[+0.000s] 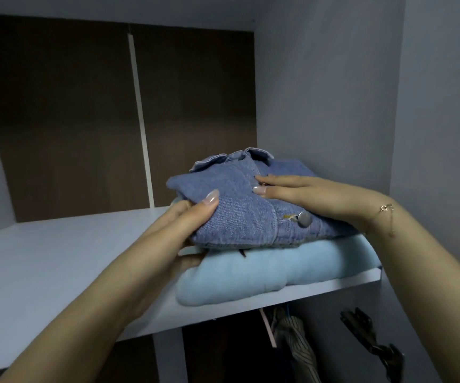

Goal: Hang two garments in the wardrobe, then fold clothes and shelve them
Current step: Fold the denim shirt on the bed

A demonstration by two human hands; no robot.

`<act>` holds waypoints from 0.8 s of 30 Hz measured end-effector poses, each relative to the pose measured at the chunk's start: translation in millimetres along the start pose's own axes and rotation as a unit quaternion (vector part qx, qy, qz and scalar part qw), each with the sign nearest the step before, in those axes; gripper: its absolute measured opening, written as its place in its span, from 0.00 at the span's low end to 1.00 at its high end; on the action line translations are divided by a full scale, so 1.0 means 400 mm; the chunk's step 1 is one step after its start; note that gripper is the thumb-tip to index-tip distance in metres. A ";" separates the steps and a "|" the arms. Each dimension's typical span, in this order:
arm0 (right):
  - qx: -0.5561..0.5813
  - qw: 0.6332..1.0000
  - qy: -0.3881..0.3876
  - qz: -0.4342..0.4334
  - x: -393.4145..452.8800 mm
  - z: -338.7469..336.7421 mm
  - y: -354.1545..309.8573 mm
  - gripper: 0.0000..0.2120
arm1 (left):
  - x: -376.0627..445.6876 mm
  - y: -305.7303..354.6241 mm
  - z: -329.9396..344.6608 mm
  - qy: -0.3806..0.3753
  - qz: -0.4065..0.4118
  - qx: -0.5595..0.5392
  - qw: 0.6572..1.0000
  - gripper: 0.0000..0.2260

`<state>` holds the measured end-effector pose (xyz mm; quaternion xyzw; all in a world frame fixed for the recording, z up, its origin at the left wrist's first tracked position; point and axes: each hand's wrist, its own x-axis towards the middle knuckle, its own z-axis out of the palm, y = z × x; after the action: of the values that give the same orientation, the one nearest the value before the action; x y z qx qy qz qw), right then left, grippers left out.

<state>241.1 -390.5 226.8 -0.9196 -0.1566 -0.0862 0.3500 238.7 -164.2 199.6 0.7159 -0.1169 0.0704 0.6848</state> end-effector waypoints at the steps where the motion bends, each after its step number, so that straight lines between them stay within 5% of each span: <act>1: -0.002 1.000 0.001 0.003 0.006 0.004 0.001 0.31 | -0.009 -0.007 -0.003 -0.012 0.003 -0.028 1.000 0.09; 7: -0.010 0.999 -0.032 0.009 0.031 0.005 0.001 0.32 | -0.085 -0.052 -0.029 -0.050 0.039 -0.192 0.979 0.08; 13: -0.024 1.000 -0.004 -0.004 0.002 0.010 -0.014 0.29 | -0.116 -0.066 -0.024 -0.011 0.037 -0.215 0.976 0.11; 18: 0.001 0.996 0.083 -0.029 -0.105 -0.001 -0.049 0.21 | -0.183 -0.066 -0.049 0.018 0.104 -0.031 0.994 0.05; 24: -0.053 0.973 0.221 -0.048 -0.405 0.114 -0.056 0.21 | -0.365 -0.120 -0.084 -0.004 0.318 0.166 0.934 0.18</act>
<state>83.7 -381.0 163.4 -0.8866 -0.1141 -0.3122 0.3217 112.6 -118.8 116.9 0.7453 -0.3278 0.2995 0.4973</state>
